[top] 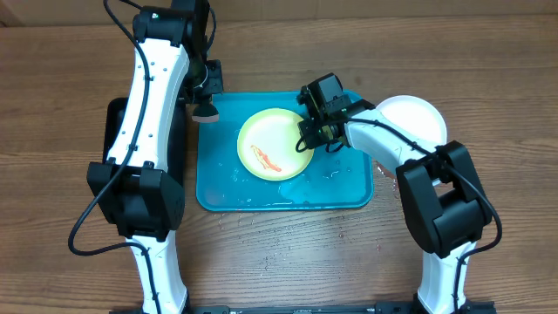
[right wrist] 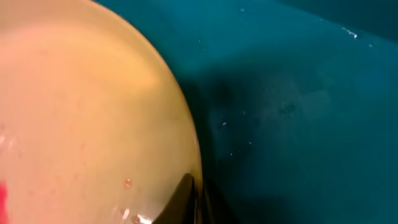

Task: Clean dirty plates on tray and stack at the side
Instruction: 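Move the right gripper to the yellow plate and grip its rim, then scrub the yellow plate with the sponge in the left gripper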

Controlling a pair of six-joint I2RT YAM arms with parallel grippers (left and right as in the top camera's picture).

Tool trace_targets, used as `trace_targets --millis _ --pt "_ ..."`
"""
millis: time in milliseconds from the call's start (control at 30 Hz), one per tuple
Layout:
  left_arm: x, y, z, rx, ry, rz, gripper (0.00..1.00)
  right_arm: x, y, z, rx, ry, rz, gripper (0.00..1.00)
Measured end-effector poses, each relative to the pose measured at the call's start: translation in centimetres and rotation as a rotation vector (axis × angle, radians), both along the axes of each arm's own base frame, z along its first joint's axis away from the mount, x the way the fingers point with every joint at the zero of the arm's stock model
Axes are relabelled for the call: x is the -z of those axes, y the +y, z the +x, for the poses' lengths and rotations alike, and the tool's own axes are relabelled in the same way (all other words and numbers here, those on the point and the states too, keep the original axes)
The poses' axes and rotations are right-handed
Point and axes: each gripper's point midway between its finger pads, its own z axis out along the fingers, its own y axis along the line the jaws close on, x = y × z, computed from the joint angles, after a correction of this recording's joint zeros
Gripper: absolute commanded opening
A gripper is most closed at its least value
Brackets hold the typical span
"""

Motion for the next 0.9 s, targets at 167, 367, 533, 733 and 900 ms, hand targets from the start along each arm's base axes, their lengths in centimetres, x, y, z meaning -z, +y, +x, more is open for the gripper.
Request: trace_targets --millis 167,367,533,733,900 --pt "0.0 0.0 0.1 0.000 -0.001 0.000 0.04 0.2 -0.2 -1.0 0.171 0.101 0.048 0.04" --pt "1.1 -0.4 0.2 0.008 0.019 0.003 0.04 0.4 -1.1 -3.9 0.527 0.319 0.091 0.04" --pt "3.3 -2.1 0.3 0.045 0.032 0.005 0.04 0.4 -0.7 -4.8 0.646 0.391 0.127 0.04" --pt "7.5 -5.3 0.2 0.115 0.033 -0.001 0.04 0.4 -0.2 -5.1 0.663 0.399 0.131 0.04" --pt "11.6 -7.6 -0.8 0.182 0.044 -0.004 0.04 0.4 -0.2 -5.1 0.658 0.399 0.131 0.04"
